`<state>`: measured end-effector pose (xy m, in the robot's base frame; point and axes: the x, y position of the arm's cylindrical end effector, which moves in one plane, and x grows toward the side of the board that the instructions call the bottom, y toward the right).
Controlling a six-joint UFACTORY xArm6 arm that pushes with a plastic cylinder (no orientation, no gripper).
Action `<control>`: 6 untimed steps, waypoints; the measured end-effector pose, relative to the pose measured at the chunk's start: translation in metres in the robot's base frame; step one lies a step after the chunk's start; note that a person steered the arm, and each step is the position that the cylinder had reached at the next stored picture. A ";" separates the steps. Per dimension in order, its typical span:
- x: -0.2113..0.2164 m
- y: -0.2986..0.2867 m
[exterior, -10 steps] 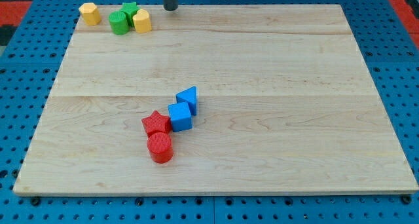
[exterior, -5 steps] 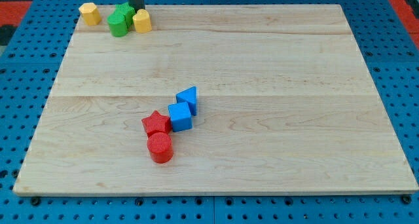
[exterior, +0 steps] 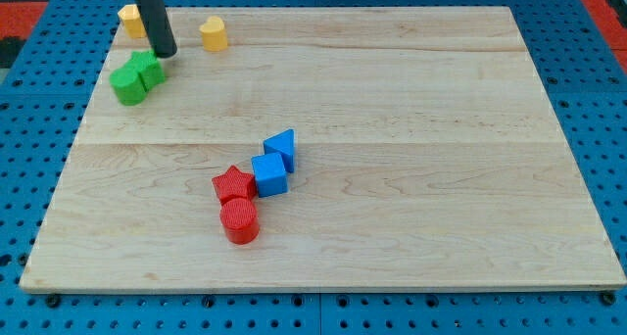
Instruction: Push the green blocks into the blue blocks
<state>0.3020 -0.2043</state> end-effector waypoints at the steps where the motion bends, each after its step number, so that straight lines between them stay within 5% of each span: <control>1: 0.004 0.000; 3: 0.013 -0.033; 5: 0.077 0.005; 6: 0.038 -0.012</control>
<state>0.3403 -0.2161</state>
